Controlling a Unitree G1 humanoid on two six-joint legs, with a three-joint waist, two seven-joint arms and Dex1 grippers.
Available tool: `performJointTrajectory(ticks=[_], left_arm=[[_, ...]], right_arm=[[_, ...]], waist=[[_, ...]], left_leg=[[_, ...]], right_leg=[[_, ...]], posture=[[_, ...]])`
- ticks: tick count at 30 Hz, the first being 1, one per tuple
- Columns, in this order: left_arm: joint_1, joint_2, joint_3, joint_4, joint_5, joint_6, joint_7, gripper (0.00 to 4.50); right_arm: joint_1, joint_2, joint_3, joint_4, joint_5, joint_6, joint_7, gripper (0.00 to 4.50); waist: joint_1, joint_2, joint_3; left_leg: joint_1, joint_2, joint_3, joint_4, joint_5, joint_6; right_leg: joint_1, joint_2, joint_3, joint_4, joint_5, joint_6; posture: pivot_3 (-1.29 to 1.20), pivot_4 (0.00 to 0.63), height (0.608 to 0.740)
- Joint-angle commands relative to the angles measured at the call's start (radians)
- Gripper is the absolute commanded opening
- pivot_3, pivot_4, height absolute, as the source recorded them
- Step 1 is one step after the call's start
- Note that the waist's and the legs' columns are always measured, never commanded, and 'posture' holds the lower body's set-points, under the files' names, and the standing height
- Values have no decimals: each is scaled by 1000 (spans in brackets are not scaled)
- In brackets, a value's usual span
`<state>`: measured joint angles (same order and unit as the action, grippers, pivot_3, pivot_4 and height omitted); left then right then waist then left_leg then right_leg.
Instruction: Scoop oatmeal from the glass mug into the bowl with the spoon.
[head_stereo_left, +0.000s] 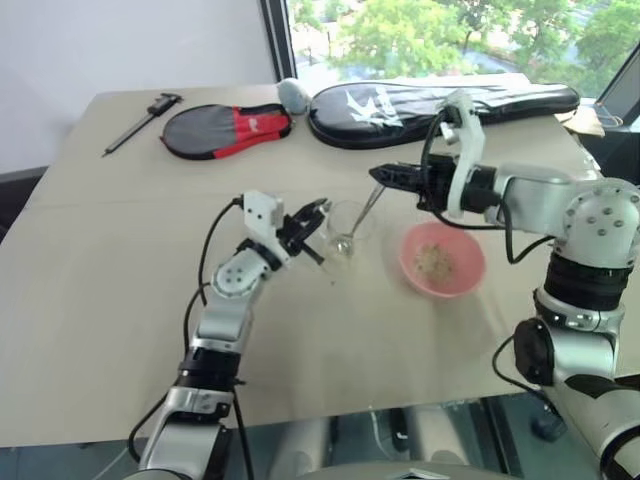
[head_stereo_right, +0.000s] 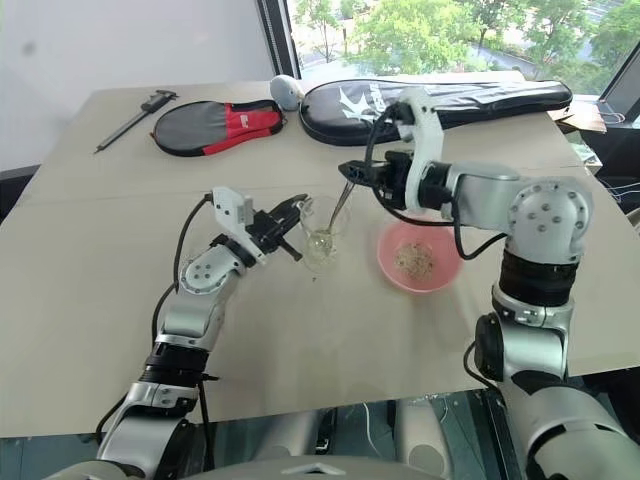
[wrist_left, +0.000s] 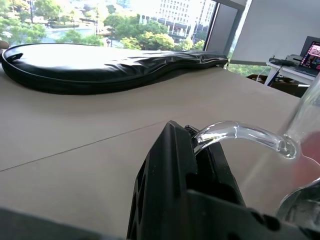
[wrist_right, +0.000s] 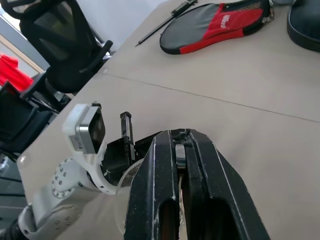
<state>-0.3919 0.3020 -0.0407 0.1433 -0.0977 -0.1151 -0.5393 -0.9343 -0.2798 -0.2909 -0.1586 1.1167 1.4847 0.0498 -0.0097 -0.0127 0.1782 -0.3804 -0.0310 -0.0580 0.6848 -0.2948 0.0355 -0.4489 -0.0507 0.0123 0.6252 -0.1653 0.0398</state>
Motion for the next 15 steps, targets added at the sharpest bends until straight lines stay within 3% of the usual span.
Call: performJointTrajectory(ticks=[1, 15], left_arm=[[-34, -24, -20, 29, 28, -32, 24, 97], [-123, -121, -23, 185, 48, -126, 73, 97]], right_arm=[[-64, 1, -91, 41, 71, 48, -44, 0], [-179, -76, -321, 230, 107, 112, -178, 0]], waist=[[0, 0, 0], [-2, 0, 0]], left_leg=[[0, 0, 0, 0, 0, 0], [-1, 0, 2, 0, 0, 0]], right_leg=[[0, 0, 0, 0, 0, 0], [0, 0, 0, 0, 0, 0]], posture=[[0, 150, 740], [0, 150, 740]])
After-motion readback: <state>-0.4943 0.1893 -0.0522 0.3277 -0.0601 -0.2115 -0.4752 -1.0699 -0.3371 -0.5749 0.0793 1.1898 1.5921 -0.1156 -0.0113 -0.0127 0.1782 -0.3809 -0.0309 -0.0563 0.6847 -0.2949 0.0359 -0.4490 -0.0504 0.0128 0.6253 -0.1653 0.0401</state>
